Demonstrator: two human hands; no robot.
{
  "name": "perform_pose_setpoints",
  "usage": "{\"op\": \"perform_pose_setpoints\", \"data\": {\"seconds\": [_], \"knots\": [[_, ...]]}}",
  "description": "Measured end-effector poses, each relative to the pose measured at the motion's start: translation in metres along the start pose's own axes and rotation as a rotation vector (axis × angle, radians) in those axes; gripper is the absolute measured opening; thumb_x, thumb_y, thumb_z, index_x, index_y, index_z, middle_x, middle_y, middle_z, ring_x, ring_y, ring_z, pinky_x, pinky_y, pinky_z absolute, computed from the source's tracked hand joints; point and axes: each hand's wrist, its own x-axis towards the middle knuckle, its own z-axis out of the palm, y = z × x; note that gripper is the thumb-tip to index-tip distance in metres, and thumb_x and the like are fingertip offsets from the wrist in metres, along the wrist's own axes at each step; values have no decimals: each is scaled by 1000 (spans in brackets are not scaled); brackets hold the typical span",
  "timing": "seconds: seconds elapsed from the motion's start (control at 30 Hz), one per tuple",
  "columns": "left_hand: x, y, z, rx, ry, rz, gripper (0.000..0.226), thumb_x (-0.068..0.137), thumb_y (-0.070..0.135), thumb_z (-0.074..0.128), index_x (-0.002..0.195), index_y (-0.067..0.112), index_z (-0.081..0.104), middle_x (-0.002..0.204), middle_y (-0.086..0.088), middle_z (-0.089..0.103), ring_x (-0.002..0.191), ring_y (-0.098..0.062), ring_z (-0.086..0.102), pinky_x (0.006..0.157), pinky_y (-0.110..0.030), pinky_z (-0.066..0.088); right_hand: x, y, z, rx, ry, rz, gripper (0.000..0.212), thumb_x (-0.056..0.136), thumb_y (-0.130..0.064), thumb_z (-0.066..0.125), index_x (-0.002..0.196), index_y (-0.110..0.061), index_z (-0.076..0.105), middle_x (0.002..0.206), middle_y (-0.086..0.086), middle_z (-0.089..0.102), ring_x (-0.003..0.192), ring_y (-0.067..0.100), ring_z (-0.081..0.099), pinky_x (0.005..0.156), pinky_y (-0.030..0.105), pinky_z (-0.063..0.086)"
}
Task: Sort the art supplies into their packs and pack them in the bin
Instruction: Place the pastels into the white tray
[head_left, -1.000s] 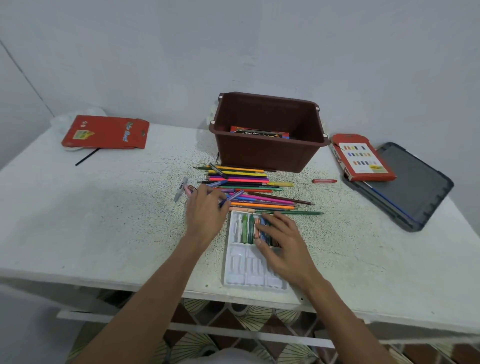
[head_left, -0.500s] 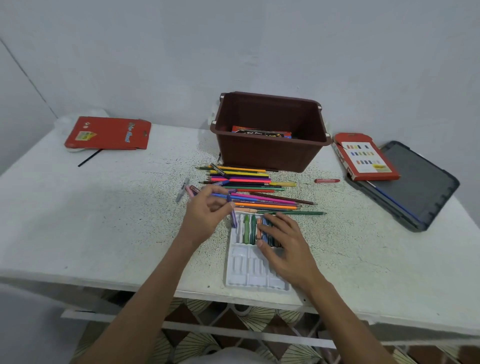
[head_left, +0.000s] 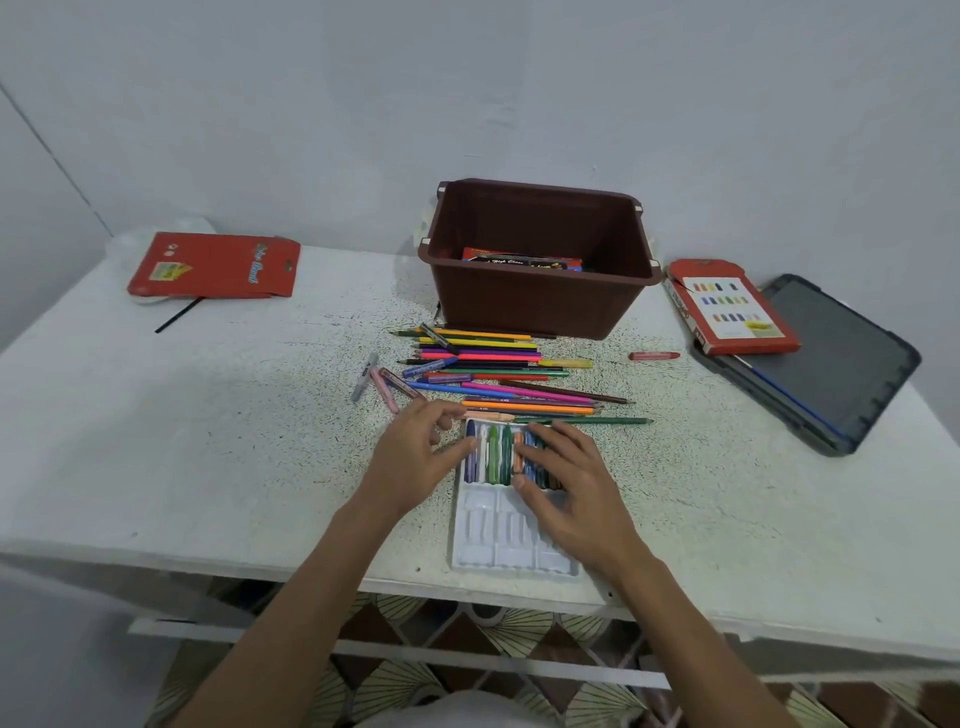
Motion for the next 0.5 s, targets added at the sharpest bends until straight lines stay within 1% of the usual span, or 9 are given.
{"op": "perform_pose_setpoints", "data": {"seconds": [0.07, 0.17, 0.3, 0.4, 0.5], "knots": [[0, -1, 1, 14, 5, -48, 40, 81, 39, 75, 116, 24, 62, 92, 4, 55, 77, 0, 47, 63, -16, 37, 0, 0, 1, -8, 3, -1, 50, 94, -54, 49, 132, -24, 61, 144, -12, 48, 142, 7, 25, 115, 35, 27], [3, 1, 0, 59, -8, -122, 42, 80, 46, 75, 113, 24, 60, 85, 4, 53, 76, -7, 50, 61, -23, 39, -1, 1, 1, -11, 3, 4, 50, 94, -55, 48, 132, -24, 61, 145, -12, 48, 142, 8, 25, 115, 35, 27], [7, 4, -6, 105, -55, -176, 42, 79, 52, 73, 106, 26, 55, 74, 5, 53, 65, -10, 49, 56, -26, 32, -1, 0, 2, -10, 7, 12, 49, 95, -54, 48, 132, -25, 61, 145, -12, 47, 142, 7, 24, 115, 33, 26], [10, 5, -9, 186, -97, -166, 43, 79, 56, 70, 105, 25, 53, 67, 6, 54, 59, -9, 49, 59, -28, 32, -1, -1, 2, 1, 8, 23, 50, 94, -56, 46, 132, -26, 61, 145, -12, 47, 143, 6, 23, 115, 33, 25], [14, 6, -12, 257, -143, -165, 45, 79, 59, 68, 103, 26, 50, 66, 8, 54, 59, -8, 49, 63, -29, 34, -1, -2, 1, 0, 2, 34, 51, 94, -57, 45, 133, -26, 60, 146, -13, 47, 143, 5, 22, 116, 33, 25]]}}
